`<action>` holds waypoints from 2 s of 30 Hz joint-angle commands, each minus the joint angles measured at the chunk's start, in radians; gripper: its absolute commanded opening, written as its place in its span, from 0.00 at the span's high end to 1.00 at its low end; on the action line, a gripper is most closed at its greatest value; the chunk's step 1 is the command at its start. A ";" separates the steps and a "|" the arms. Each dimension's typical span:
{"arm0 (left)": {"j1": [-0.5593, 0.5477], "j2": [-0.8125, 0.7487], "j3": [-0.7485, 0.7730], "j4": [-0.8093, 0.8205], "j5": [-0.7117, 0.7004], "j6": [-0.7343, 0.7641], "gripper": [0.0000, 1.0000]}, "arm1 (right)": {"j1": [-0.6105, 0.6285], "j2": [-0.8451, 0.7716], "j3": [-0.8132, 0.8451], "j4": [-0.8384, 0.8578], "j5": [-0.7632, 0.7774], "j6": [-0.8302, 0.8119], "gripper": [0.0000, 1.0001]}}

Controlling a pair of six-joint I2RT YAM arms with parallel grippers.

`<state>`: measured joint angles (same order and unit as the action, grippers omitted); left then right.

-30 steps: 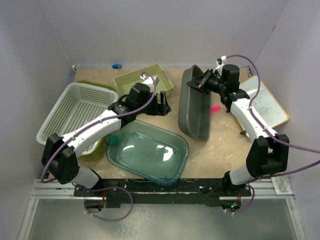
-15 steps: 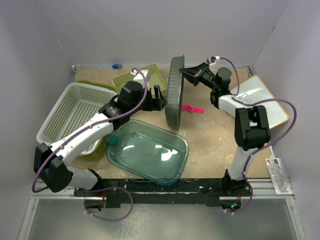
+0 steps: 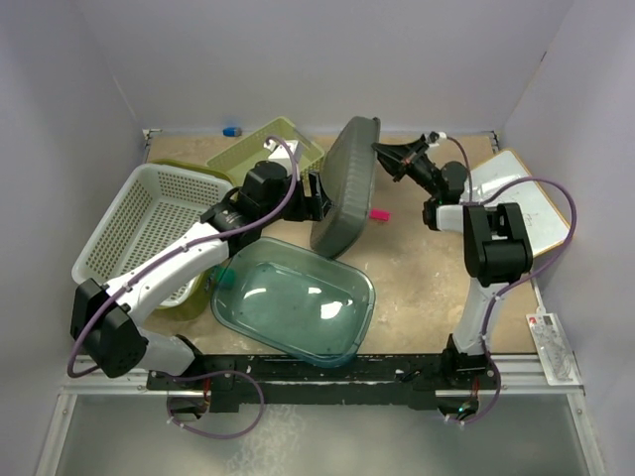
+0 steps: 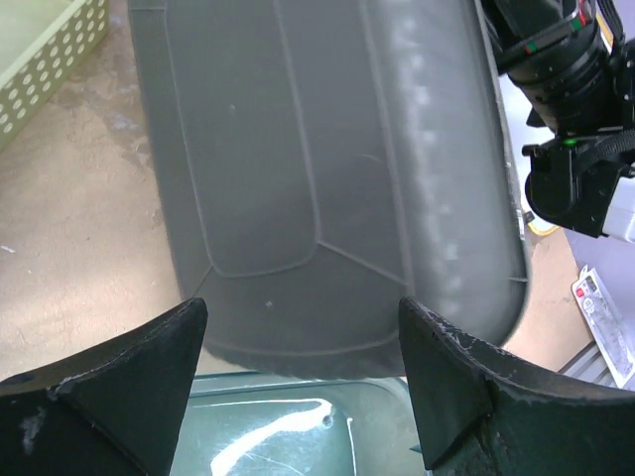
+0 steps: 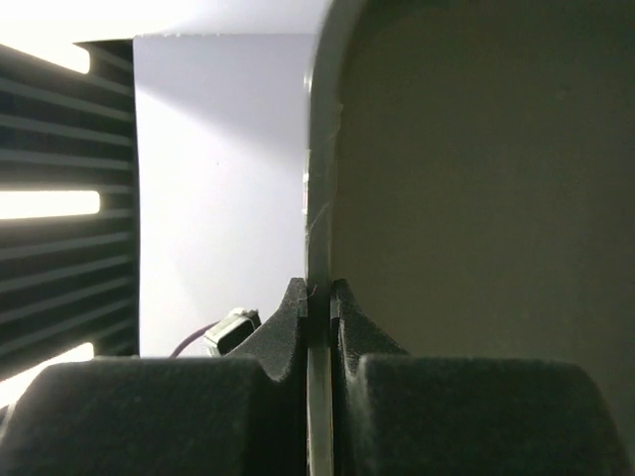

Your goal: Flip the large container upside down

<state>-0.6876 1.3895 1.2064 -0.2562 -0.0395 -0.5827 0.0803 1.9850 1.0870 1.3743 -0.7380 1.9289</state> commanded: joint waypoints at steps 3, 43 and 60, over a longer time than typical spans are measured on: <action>0.000 0.008 0.040 0.039 0.032 0.015 0.25 | -0.133 0.028 -0.171 0.285 -0.078 0.112 1.00; -0.043 0.351 0.107 0.066 0.073 -0.063 0.25 | -0.240 -0.444 0.193 -1.874 0.696 -1.422 0.02; -0.124 0.477 0.100 0.132 0.302 -0.091 0.25 | 0.016 -1.064 -0.231 -2.118 0.571 -1.381 0.02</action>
<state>-0.8009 1.8130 1.2858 -0.2207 0.1326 -0.6197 0.0956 1.0115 0.9226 -0.6189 -0.0898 0.4969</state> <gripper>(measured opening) 0.748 0.980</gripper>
